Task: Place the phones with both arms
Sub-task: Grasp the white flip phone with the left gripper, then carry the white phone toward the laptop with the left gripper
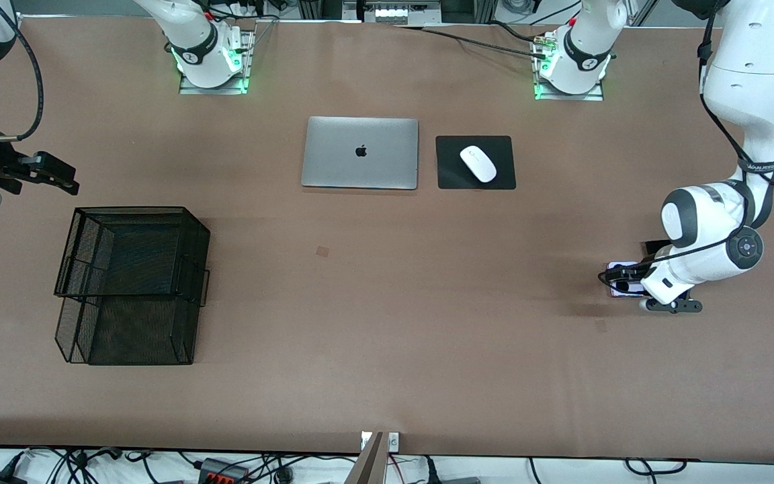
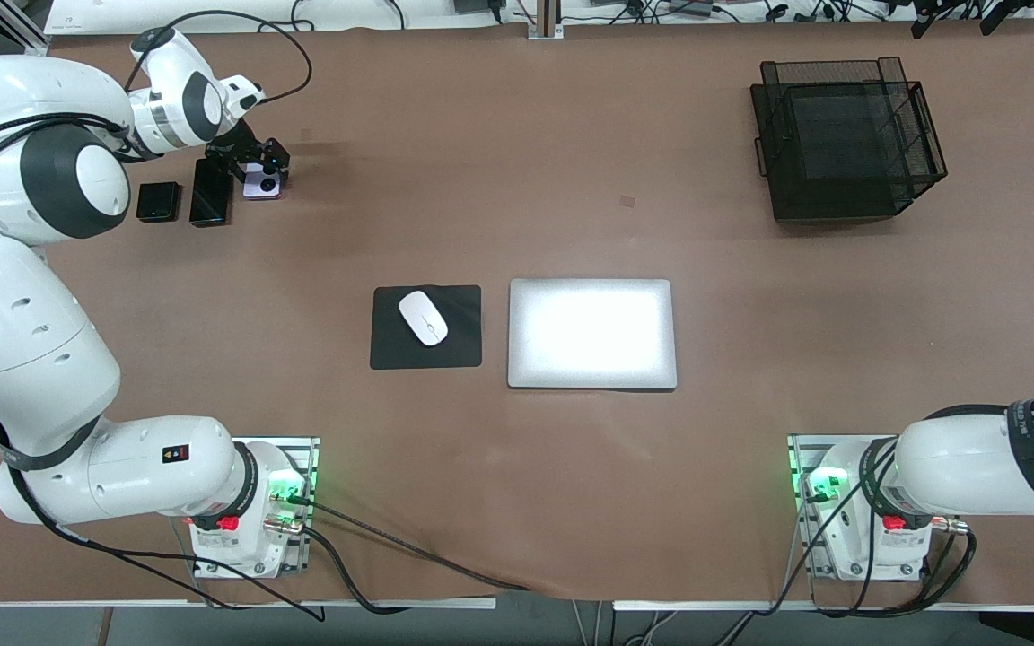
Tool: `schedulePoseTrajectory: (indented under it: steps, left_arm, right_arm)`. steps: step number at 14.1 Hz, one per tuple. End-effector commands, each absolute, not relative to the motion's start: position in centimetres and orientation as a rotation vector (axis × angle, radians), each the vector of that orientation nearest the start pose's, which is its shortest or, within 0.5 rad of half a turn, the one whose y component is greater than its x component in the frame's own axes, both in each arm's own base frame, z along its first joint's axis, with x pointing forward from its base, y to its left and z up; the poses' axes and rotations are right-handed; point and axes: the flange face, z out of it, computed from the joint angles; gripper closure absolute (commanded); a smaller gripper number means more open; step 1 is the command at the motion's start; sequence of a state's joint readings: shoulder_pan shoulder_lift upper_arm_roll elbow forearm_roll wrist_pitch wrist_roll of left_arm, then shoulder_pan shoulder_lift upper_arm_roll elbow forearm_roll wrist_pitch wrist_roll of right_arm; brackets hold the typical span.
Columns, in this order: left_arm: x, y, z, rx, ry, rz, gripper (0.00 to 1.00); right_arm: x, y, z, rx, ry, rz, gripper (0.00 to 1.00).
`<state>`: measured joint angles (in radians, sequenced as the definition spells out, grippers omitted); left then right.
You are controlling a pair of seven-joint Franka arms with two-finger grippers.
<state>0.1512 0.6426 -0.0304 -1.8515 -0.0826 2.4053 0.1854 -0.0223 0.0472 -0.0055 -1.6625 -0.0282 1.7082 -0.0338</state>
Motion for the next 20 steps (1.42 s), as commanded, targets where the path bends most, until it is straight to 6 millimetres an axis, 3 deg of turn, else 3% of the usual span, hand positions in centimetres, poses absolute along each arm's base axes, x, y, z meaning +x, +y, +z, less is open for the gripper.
schedulePoseTrajectory:
  steps: [1, 3, 5, 7, 9, 11, 12, 14, 17, 20]
  left_arm:
    - [62.5, 7.5, 16.3, -3.235, 0.012, 0.108, 0.00]
    - [62.5, 7.4, 16.1, -3.235, 0.018, 0.113, 0.00]
    - [62.7, 7.1, 16.4, -3.236, 0.010, 0.116, 0.31]
    - [62.9, 5.3, 17.6, -3.257, -0.110, 0.188, 0.60]
    - [63.6, 0.9, 19.8, -3.249, -0.213, 0.286, 0.70]
    - [65.0, -6.8, 23.4, -3.213, -0.325, 0.441, 0.70]
    - [65.5, -11.7, 25.0, -3.219, -0.456, 0.485, 0.71]
    - [65.2, -21.1, 25.6, -3.247, -0.720, 0.579, 0.72]
    - [65.9, -31.1, 27.2, -3.331, -0.738, 0.556, 0.72]
    - [66.4, -37.5, 28.5, -3.323, -0.816, 0.452, 0.77]
  right_arm:
    - [57.6, -1.5, 56.8, -3.174, -0.005, -0.011, 0.00]
    - [57.7, -1.5, 56.5, -3.174, -0.005, -0.001, 0.00]
    - [57.7, -1.7, 56.4, -3.174, 0.000, 0.001, 0.00]
    - [57.7, -1.6, 56.4, -3.172, -0.002, 0.001, 0.00]
    - [57.7, -1.4, 56.4, -3.172, -0.007, 0.006, 0.00]
    - [57.7, -1.3, 56.4, -3.170, -0.009, 0.006, 0.00]
    - [57.7, -1.1, 56.3, -3.170, -0.016, 0.010, 0.00]
    - [57.8, 0.0, 56.2, -3.170, -0.046, 0.008, 0.00]
    - [58.2, 1.1, 55.6, -3.168, -0.075, 0.017, 0.00]
    - [58.6, 2.3, 54.7, -3.167, -0.109, 0.024, 0.00]
